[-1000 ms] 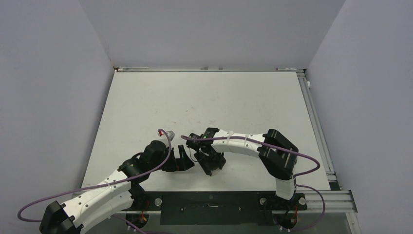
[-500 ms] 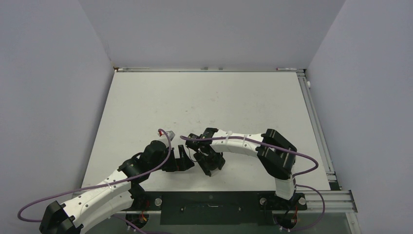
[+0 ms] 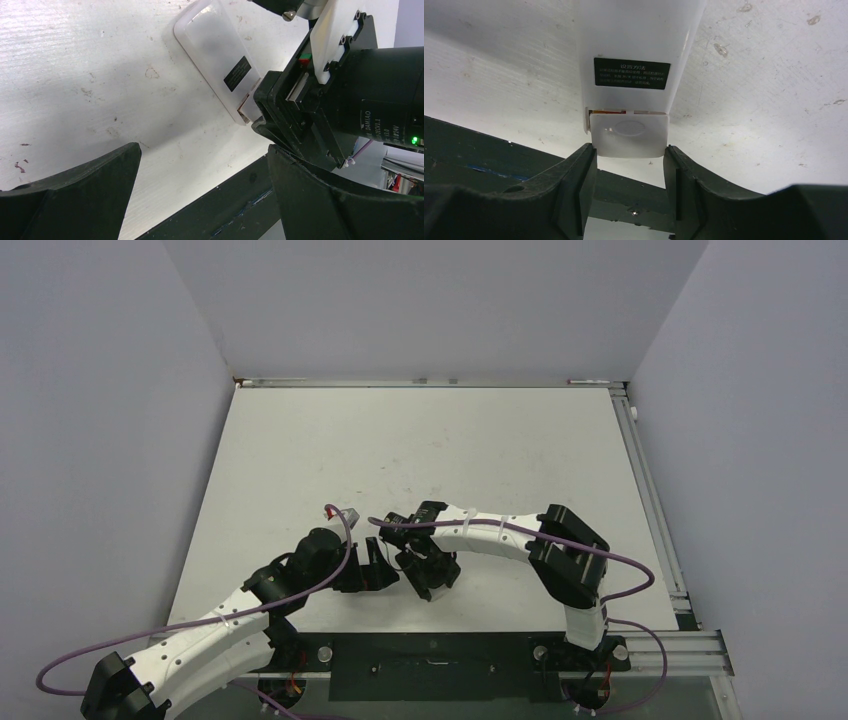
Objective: Load the batteries into the remote control
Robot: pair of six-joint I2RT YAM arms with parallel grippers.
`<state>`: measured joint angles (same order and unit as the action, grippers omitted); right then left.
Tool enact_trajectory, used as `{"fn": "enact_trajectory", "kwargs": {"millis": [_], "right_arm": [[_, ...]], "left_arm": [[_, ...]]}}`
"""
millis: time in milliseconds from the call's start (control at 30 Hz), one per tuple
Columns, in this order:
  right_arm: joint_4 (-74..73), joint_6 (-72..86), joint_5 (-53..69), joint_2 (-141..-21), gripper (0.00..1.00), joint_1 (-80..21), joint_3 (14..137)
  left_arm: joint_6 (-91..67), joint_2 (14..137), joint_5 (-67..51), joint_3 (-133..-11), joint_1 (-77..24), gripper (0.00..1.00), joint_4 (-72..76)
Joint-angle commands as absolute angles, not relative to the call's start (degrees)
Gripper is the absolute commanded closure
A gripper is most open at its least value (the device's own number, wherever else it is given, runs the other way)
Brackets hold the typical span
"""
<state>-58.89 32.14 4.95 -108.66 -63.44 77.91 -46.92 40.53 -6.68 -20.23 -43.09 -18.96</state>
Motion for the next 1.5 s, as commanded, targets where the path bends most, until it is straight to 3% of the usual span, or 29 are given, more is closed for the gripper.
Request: {"fn": "enact_trajectory", "kwargs": {"millis": [0, 1467], "right_arm": [[-58.52, 32.6, 4.49, -109.59, 0.85, -63.72, 80.07], [-58.98, 37.78, 1.77, -109.3, 0.85, -64.27, 80.73]], "left_arm": [[-46.74, 40.43, -6.97, -20.68, -43.39, 0.04, -15.82], [-47.0, 39.34, -7.33, -20.13, -43.63, 0.04, -15.37]]}}
